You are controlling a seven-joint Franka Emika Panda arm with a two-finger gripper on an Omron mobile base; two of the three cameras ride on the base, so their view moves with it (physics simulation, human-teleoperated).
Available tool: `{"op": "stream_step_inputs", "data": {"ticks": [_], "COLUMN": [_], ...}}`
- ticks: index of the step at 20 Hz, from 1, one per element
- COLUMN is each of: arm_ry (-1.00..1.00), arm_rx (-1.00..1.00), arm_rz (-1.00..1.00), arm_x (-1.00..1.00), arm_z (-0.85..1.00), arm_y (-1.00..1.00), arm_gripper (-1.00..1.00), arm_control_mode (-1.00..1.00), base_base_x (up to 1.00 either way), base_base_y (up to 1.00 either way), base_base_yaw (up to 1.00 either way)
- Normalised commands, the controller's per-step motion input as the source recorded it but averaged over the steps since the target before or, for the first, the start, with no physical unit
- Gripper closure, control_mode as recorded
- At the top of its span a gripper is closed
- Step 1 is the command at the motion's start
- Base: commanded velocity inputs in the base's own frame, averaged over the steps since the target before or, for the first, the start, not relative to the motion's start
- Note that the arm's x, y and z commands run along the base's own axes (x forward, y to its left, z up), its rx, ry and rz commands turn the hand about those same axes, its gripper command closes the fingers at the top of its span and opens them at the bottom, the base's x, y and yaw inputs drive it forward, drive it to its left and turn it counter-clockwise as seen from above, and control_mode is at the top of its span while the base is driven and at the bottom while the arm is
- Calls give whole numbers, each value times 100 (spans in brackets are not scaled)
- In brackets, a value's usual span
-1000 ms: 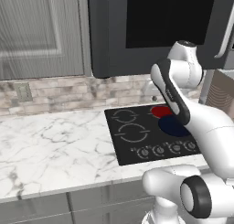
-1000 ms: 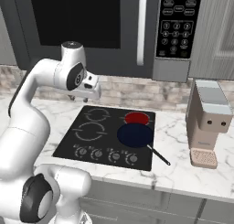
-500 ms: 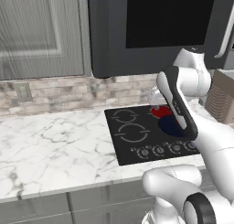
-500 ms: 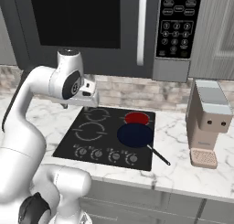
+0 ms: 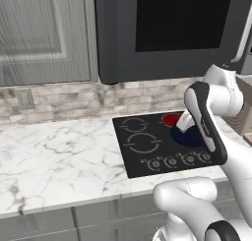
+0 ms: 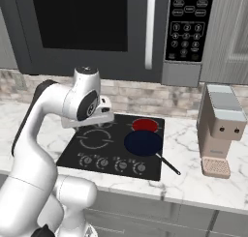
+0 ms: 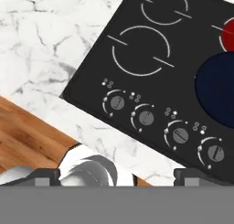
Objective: Turn off the rear right burner of the stove.
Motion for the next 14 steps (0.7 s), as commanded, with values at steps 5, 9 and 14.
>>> {"op": "stream_step_inputs", "data": {"ticks": [5, 9, 14], "arm_ry": [3, 4, 3], "arm_rx": [-9, -16, -13], "arm_rz": [45, 39, 29], "arm_x": [0, 0, 0], "arm_z": [-20, -35, -43], "arm_y": [-32, -7, 0], "arm_gripper": [-100, -100, -100], "arm_control_mode": [-100, -100, -100], "base_base_x": [0, 0, 0], "base_base_y": [0, 0, 0], "base_base_yaw": [0, 0, 0]}}
